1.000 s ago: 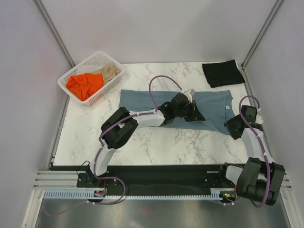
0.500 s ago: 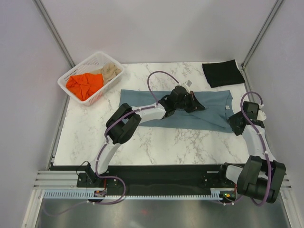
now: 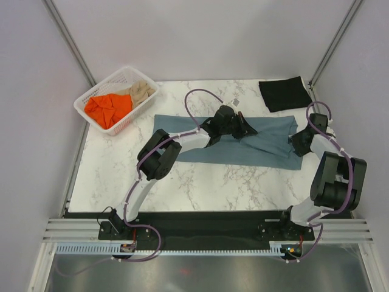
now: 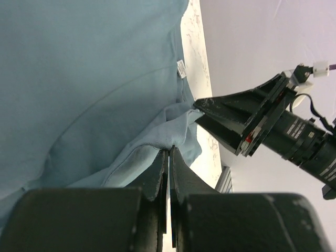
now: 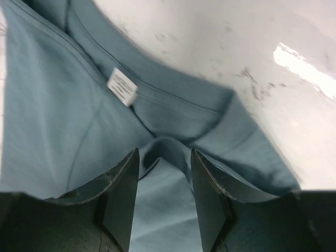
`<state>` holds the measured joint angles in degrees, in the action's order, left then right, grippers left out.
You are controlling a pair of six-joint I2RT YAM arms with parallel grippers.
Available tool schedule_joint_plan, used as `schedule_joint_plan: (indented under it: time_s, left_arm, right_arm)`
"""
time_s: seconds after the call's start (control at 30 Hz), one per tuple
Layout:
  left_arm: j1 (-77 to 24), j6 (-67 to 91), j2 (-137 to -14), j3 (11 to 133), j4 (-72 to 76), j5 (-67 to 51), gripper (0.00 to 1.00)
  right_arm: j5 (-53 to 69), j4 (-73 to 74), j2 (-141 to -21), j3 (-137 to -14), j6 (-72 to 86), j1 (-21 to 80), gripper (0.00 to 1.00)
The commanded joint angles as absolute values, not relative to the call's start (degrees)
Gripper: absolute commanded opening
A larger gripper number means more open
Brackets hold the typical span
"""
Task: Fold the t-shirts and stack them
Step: Fold the tshirt
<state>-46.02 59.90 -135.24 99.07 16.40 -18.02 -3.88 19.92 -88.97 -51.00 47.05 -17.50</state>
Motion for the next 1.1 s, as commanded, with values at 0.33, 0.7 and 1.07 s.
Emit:
schedule_joint_plan:
  time_s: [0.33,0.7,1.07]
  left_arm:
    - [-45.2,59.7,-139.0,104.3,17.9,-18.7,0.02]
    - [-45.1,58.9,-138.6,104.7,18.0,-18.8,0.02]
    - [-45.2,59.1,-138.9,104.8,17.9,-18.8,0.02]
  right_arm:
    - [-1.2,17.0,-97.5,-60.3,46.8,-17.7,0.50]
    - [-1.6,17.5,-95.4,-58.1,48.7,-16.9,0.48]
    - [-4.5,21.4,-91.9,-58.0,49.1,-16.3,0.34]
